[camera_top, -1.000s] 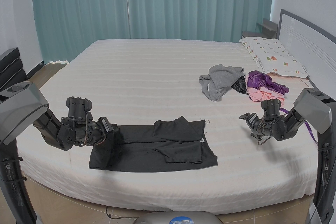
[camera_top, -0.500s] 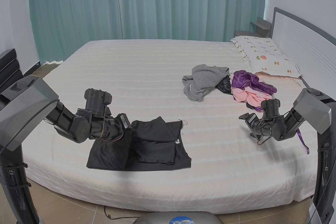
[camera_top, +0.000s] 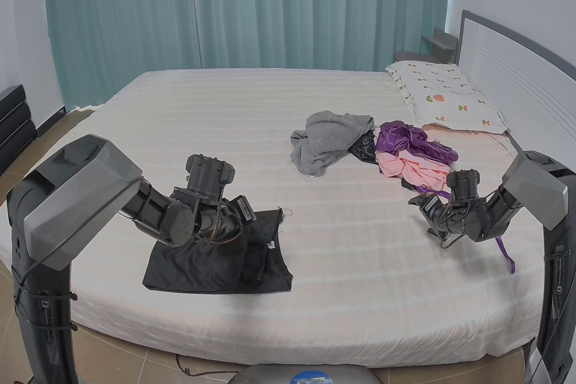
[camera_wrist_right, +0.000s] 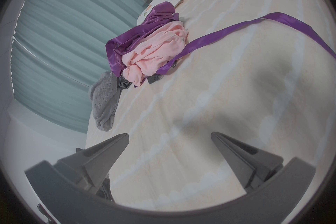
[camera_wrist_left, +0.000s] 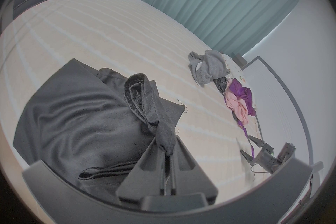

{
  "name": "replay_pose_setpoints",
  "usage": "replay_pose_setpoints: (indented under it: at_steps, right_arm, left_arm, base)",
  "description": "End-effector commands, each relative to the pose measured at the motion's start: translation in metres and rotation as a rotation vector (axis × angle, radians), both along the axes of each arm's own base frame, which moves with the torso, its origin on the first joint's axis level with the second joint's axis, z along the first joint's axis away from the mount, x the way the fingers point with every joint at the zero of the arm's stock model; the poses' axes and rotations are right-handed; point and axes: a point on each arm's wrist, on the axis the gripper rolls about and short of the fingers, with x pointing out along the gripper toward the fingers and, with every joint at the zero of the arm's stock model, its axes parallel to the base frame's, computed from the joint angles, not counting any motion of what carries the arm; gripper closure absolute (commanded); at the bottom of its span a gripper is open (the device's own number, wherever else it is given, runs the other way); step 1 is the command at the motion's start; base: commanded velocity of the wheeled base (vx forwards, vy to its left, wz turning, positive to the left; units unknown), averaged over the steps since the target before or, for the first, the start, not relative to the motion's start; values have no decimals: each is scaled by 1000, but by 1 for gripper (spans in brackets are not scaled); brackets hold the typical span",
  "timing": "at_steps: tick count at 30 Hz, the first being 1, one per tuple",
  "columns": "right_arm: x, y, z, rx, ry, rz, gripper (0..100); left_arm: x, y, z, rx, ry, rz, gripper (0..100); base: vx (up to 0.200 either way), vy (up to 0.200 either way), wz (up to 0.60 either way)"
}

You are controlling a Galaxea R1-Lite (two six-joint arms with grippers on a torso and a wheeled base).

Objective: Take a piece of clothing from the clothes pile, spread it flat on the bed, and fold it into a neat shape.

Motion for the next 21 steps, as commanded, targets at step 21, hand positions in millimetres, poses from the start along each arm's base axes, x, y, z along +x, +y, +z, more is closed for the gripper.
replay_pose_setpoints:
  at_steps: [21]
  right_arm:
    - [-4, 7, 3, 1, 2, 15, 0]
  left_arm:
    - [-11, 17, 22, -116, 9, 150, 0]
  base:
    - [0, 0, 0]
